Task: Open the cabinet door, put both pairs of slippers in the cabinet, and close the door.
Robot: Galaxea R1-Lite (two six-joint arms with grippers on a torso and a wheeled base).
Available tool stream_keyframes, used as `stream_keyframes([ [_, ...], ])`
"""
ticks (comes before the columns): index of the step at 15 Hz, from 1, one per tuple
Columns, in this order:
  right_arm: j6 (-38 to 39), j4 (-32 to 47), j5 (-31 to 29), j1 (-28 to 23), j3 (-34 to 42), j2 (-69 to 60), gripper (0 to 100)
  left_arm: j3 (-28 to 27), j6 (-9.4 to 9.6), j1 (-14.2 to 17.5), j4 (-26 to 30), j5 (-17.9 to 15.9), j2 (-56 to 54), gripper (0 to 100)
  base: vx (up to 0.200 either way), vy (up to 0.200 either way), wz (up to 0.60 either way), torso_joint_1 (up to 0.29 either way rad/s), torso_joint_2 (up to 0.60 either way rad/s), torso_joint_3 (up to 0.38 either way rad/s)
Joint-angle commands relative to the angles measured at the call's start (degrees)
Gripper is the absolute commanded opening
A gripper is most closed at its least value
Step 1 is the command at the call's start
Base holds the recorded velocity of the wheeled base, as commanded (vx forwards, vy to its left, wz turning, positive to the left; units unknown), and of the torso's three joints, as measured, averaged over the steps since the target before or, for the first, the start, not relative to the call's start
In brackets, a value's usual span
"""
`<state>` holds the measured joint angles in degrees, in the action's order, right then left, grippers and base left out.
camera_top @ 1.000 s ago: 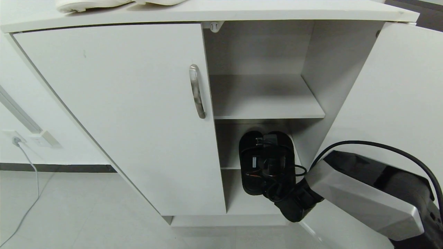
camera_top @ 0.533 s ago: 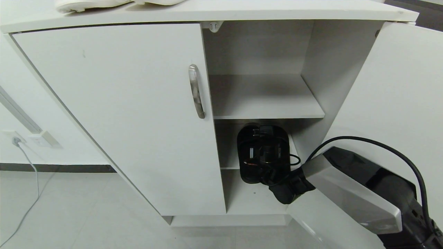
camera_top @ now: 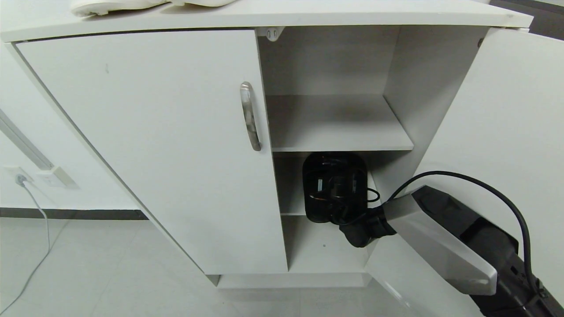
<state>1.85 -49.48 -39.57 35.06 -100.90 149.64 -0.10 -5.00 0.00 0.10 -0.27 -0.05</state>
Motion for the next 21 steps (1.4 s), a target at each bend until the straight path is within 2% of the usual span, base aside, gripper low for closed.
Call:
stream_keyframes([
  [1, 0.0, -0.1, 0.0, -0.1, -0.7, 1.2, 0, 0.0, -0.01, 0.0, 0.0, 0.0, 0.0, 0, 0.0, 0.0, 0.0, 0.0, 0.0, 0.0],
  [4, 0.0, 0.3, -0.1, -0.2, -1.6, 1.4, 0, 0.0, -0.19, 0.0, 0.0, 0.0, 0.0, 0, 0.0, 0.0, 0.0, 0.0, 0.0, 0.0],
  [5, 0.0, 0.4, -0.1, -0.3, -1.7, 1.4, 100, 0.0, -0.36, 0.0, 0.0, 0.0, 0.0, 0, 0.0, 0.0, 0.0, 0.0, 0.0, 0.0],
  [9, 0.0, 0.3, -0.1, -0.3, -0.4, 1.1, 100, 0.0, -0.54, 0.0, 0.0, 0.4, 0.0, 0, 0.0, 0.0, 0.0, 0.0, 0.0, 0.0],
  [12, 0.1, -1.4, -0.1, 0.4, 6.0, -3.0, 100, 0.0, -0.54, 0.0, -0.1, 0.4, 0.0, 0, 0.0, 0.0, 0.0, 0.0, 0.0, 0.0],
  [14, 0.3, -4.5, -0.1, 1.6, 12.5, -6.6, 100, 0.0, -0.36, 0.0, 0.0, 0.3, 0.0, 0, 0.0, 0.0, 0.0, 0.0, 0.0, 0.0],
  [21, 0.3, -20.7, 0.0, 6.6, 43.2, -20.9, 100, 0.0, -0.19, 0.0, -0.1, 0.3, 0.0, 0, 0.0, 0.0, 0.0, 0.0, 0.0, 0.0],
])
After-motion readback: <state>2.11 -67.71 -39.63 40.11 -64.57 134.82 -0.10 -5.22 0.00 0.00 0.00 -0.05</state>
